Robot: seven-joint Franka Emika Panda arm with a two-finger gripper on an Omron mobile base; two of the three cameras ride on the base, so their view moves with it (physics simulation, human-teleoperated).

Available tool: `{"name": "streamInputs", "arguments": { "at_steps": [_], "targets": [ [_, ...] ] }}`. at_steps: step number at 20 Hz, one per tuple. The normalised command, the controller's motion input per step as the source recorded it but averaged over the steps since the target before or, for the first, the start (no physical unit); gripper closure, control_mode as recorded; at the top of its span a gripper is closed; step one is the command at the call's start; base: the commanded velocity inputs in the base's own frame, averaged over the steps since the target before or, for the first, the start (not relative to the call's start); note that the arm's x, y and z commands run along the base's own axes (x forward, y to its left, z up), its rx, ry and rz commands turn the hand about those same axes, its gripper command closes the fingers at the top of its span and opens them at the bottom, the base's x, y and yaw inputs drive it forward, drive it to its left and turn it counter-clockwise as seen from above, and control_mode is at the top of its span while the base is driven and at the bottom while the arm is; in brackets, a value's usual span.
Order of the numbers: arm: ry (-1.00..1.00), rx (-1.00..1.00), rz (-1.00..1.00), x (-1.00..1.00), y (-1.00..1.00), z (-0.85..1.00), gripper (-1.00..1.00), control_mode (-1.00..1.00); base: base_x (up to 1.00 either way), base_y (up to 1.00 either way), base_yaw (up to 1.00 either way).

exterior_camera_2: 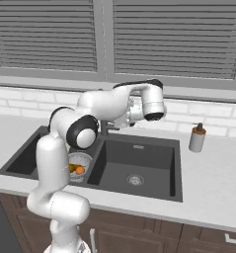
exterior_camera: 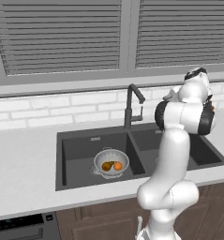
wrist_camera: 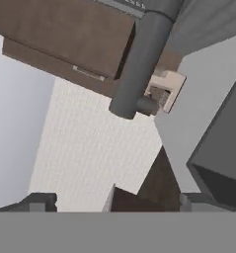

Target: Put the colander in the sink, put the pear, tangerine in the colander, and turn on the sink faucet and pour water over the colander.

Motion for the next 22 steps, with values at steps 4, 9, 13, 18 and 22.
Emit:
{"name": "streamInputs", "arguments": {
  "at_steps": [4, 9, 13, 18, 22],
  "targets": [
    [-0.64, 0.0, 0.25, -0.57, 0.32, 0.35, -1.0, -1.0, 0.0, 0.0, 0.0],
    [-0.4, 0.0, 0.12, -0.29, 0.15, 0.17, -1.0, -1.0, 0.0, 0.0, 0.0],
    [0.28, 0.0, -0.07, 0.09, -0.05, 0.01, -1.0, -1.0, 0.0, 0.0, 0.0],
    [0.56, 0.0, -0.14, 0.25, -0.04, 0.0, -1.0, -1.0, 0.0, 0.0, 0.0],
    [0.15, 0.0, -0.14, 0.02, 0.0, 0.0, -1.0, -1.0, 0.0, 0.0, 0.0]
  ]
}}
